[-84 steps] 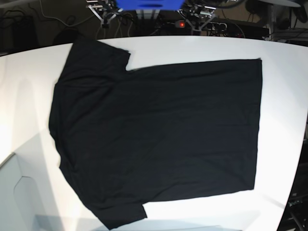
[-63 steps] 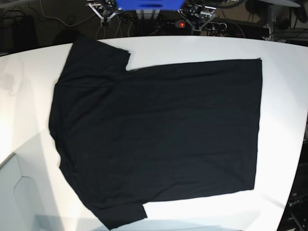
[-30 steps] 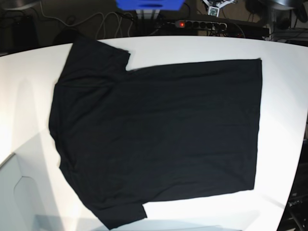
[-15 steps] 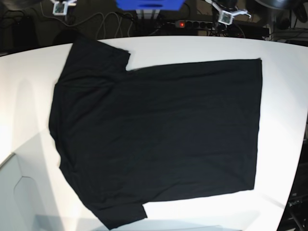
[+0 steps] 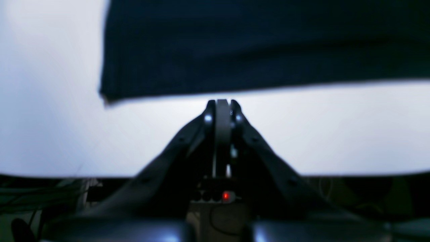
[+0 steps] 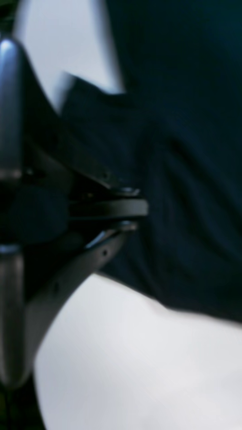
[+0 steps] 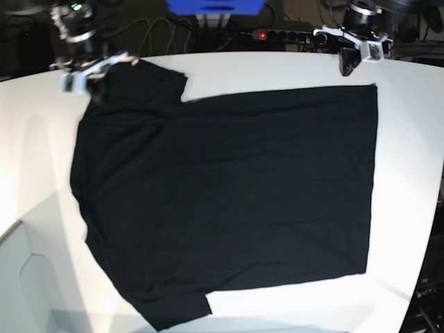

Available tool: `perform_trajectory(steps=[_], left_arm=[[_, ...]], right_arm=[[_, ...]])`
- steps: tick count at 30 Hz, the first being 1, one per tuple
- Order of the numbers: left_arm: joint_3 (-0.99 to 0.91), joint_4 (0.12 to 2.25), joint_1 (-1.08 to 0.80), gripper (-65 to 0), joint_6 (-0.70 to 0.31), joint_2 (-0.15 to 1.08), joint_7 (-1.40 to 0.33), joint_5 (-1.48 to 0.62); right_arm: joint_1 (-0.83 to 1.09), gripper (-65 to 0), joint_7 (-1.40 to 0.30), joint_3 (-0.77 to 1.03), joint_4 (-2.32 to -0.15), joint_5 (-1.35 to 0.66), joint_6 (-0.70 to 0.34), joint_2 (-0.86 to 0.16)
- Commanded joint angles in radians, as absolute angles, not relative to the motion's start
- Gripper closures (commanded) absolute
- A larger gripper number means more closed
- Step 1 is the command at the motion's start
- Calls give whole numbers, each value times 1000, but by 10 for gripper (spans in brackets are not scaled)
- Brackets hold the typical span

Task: Fold the T-shirt properly
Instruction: 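Lower both grippers to the shoulder corners of the black T-shirt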

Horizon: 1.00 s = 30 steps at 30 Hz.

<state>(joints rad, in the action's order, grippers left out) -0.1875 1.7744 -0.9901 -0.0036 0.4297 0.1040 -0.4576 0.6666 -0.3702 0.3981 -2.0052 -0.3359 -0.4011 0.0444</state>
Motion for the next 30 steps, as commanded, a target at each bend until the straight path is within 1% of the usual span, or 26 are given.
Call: perform_trajectory(steps=[1,2,4,6,8,10,12,15,18,21,22,24,26,30], left_arm=[[-214,1791,-1000,0,-2,433,85,-463],[-231,1796,-997,0,-2,421,45,-463],[-268,1805,-977,0,-5,381,-24,-463],[-300,1810,-949,-1,-5,340,-77,-463],[-328,1811,-929,-5,-5,309,-125,-463],[-334,1813,-912,-35,-5,289,-159,-464],[-335,1813,-900,-82,-5,274,-177,-464],[-335,1813,-900,-119,-5,263,-180,-464],[-332,1813,-898,-119,-5,262,-180,-464],[-332,1811,-897,-120,-5,254,-182,-464],[-332,1811,-897,-120,-5,251,-182,-464],[-332,1810,-897,-120,-5,251,-182,-464],[-332,1808,-897,-120,-5,251,-182,-464],[-329,1805,-897,-120,-5,251,-182,-464]], right_arm=[[624,-6,-403,449,-2025,-407,-440,35],[576,-10,-483,507,-2023,-476,-458,35],[466,-48,-671,630,-2020,-610,-472,12],[351,-115,-877,756,-2014,-728,-473,-13],[229,-178,-1064,866,-1989,-800,-473,-24],[131,-216,-1210,964,-1959,-834,-473,-33],[47,-245,-1333,1046,-1902,-839,-473,-36],[-2,-259,-1386,1089,-1773,-834,-473,-64],[-10,-259,-1389,1087,-1564,-842,-473,-105],[-19,-259,-1388,1087,-1402,-845,-476,-147],[-22,-258,-1388,1087,-1348,-858,-499,-160],[-24,-258,-1388,1086,-1273,-869,-562,-182],[-28,-257,-1388,1086,-1214,-868,-599,-197],[-30,-257,-1386,1053,-1175,-868,-602,-208]])
